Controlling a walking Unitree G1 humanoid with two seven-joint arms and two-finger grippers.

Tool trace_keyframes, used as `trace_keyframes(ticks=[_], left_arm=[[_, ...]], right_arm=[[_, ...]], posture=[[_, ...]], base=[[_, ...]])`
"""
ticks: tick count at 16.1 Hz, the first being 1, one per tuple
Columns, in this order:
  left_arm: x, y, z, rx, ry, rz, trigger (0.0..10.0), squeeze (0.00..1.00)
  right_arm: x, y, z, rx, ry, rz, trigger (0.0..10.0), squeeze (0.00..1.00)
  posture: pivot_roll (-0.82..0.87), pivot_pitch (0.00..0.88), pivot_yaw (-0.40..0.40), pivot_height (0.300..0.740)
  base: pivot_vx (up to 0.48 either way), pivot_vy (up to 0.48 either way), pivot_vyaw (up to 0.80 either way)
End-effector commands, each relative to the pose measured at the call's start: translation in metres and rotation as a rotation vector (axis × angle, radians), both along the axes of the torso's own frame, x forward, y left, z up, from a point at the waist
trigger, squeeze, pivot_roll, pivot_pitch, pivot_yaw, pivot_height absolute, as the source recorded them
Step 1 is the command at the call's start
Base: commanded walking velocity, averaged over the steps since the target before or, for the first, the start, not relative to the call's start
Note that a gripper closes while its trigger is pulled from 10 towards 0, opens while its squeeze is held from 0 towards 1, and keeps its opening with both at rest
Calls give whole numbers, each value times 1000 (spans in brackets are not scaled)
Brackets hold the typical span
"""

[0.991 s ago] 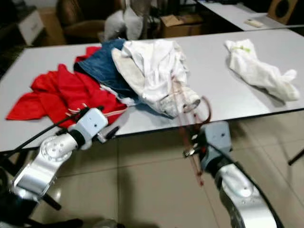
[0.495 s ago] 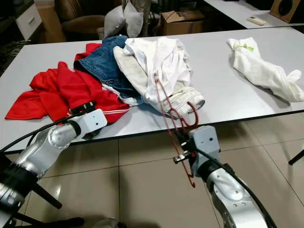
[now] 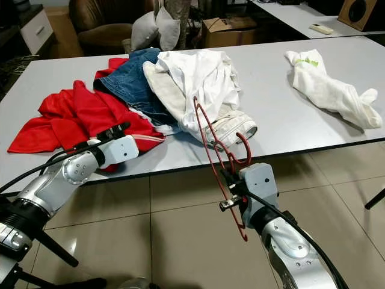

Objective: Hang hanger

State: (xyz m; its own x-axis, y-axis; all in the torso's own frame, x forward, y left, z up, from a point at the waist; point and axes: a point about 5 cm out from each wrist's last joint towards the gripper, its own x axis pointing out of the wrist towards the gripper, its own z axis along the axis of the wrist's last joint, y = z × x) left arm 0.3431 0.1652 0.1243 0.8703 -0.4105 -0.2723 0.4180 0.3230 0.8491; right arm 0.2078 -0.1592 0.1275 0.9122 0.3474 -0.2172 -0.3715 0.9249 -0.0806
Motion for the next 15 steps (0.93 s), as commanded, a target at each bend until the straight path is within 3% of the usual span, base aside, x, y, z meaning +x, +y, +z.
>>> trace_keyframes(ticks=[1,5,7,8,9,10,11,12,13,15], left_arm=[[0,3,7,-23,-20,-3,4980,0],[-2,9,20,-54,-70,-17,6078,0],[-3,11,26,-69,-103,-19,7294,0],[-3,11,27,-71,-110,-21,7451,0],[-3,11,33,-80,-116,-29,6745,0],[-3,11,34,-84,-116,-30,6745,0],[-2,10,36,-100,-104,-35,4980,0],[-1,10,36,-116,-83,-37,863,0],[-1,8,34,-137,-40,-40,0,0],[3,8,32,-192,31,-18,0,0]], right_arm=[[0,-2,3,-7,-23,1,10000,0],[0,-1,3,-5,-23,4,10000,0],[1,-1,3,-5,-25,4,10000,0],[1,-1,3,-5,-25,5,10000,0],[2,-2,3,-6,-28,10,10000,0],[2,-2,3,-6,-28,13,10000,0],[2,-1,4,-7,-31,29,10000,0],[3,0,5,-9,-33,52,10000,0],[2,2,6,-11,-32,85,10000,0],[-4,3,9,-26,-23,163,10000,0]], posture=[[-32,0,58,723],[-28,0,59,723],[-28,0,60,723],[-27,0,60,723],[-25,0,59,723],[-25,0,59,723],[-22,0,58,723],[-21,0,57,723],[-21,0,57,723],[-21,0,60,723]], base=[[0,0,0],[0,0,0],[0,0,0],[0,0,0],[0,0,0],[0,0,0],[0,0,0],[0,0,0],[0,0,0],[0,0,0]])
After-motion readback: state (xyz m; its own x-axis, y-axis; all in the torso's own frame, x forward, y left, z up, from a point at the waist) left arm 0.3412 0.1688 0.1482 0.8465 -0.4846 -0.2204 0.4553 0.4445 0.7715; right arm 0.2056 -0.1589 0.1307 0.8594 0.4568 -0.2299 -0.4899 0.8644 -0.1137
